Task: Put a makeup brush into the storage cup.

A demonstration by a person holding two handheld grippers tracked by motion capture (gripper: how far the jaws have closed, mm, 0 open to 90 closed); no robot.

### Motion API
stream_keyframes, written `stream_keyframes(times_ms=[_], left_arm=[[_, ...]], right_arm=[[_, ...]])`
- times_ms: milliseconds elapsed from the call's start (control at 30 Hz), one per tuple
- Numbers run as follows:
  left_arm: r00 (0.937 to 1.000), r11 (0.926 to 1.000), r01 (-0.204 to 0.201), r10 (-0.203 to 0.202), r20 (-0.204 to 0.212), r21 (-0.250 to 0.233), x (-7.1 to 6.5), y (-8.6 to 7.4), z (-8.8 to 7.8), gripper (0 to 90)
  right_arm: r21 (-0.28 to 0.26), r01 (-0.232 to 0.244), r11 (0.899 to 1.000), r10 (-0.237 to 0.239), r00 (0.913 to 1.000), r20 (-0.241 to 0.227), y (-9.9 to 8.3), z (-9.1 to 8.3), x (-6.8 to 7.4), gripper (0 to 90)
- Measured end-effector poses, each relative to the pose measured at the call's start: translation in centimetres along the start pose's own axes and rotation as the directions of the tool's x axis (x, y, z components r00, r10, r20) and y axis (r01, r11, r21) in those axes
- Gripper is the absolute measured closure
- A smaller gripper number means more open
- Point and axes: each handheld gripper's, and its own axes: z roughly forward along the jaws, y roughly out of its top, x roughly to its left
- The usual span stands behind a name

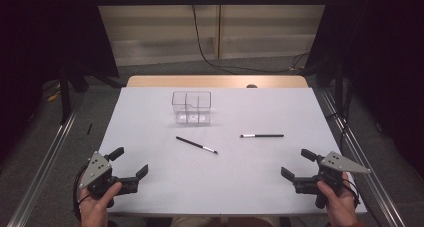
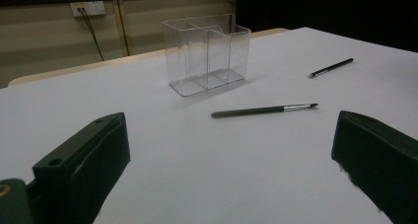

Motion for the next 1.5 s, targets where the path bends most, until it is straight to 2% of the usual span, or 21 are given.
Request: stream_keyframes(times_ms=[100,200,300,367,667,800,900,933,1000,1167,1200,1233,1367,1500], left_arm=[[1.0000,0.9999,-0.006,0.006,-0.004,0.009,-0.1,0.0,0.2,1.3],[1.0000,0.9998,0.002,-0.002,-0.002,0.017,-0.1,0.0,0.3,1.4],[0.9994,0.9992,0.028,-0.027,-0.019,0.030,0.0,-0.1,0.4,1.8],[0.9996,0.9992,0.025,-0.025,-0.016,0.031,0.0,-0.1,0.5,1.8],[0.9996,0.9987,-0.013,0.012,0.026,0.050,-0.5,0.2,1.3,1.8],[0.9991,0.9986,-0.018,0.016,0.039,0.050,-0.7,0.4,1.6,1.8],[0.9976,0.9977,-0.030,0.026,0.063,0.061,-0.9,0.7,2.1,1.8],[0.9961,0.9970,-0.033,0.027,0.084,0.070,-1.0,1.0,2.4,2.1],[0.9934,0.9972,-0.041,0.034,0.110,0.062,-1.1,1.3,2.8,4.8],[0.9912,0.9972,-0.051,0.044,0.125,0.054,-1.5,1.9,3.7,3.6],[0.9899,0.9971,-0.051,0.042,0.135,0.057,-1.6,2.0,3.9,3.5],[0.9897,0.9983,-0.031,0.024,0.141,0.049,-1.6,2.1,4.0,3.3],[0.9895,0.9986,-0.041,0.036,0.140,0.034,-1.6,2.6,4.2,2.8],[0.9896,0.9996,-0.025,0.023,0.142,0.013,-1.7,3.3,4.7,2.7]], right_arm=[[-0.001,-0.007,1.000,0.007,1.0000,0.003,0.0,0.0,-0.1,0.0],[0.004,-0.006,1.000,0.006,1.0000,0.001,0.0,0.1,-0.1,0.0],[0.005,-0.005,1.000,0.005,1.0000,-0.006,0.0,0.2,0.0,0.0],[0.009,-0.002,1.000,0.002,0.9999,-0.014,0.0,0.2,0.1,0.0],[0.010,-0.001,1.000,0.001,0.9999,-0.012,0.0,0.0,0.1,0.0],[0.011,-0.003,1.000,0.003,0.9999,-0.010,0.0,0.0,0.1,0.0],[0.014,0.001,1.000,-0.001,0.9999,-0.011,-0.1,0.0,0.0,0.0],[0.013,0.002,1.000,-0.002,0.9999,-0.014,-0.1,0.0,0.0,0.0],[0.007,0.004,1.000,-0.004,0.9998,-0.019,0.0,0.1,0.0,0.0],[0.012,0.008,1.000,-0.008,0.9997,-0.023,0.0,0.2,0.1,0.0],[0.006,0.007,1.000,-0.007,0.9997,-0.022,0.0,0.2,0.1,0.0],[0.006,0.010,1.000,-0.010,0.9997,-0.023,0.0,0.1,0.1,0.0],[0.005,0.005,1.000,-0.005,0.9999,-0.016,0.0,0.1,0.1,0.0],[0.006,0.007,1.000,-0.007,0.9999,-0.013,-0.1,-0.1,0.2,0.0]])
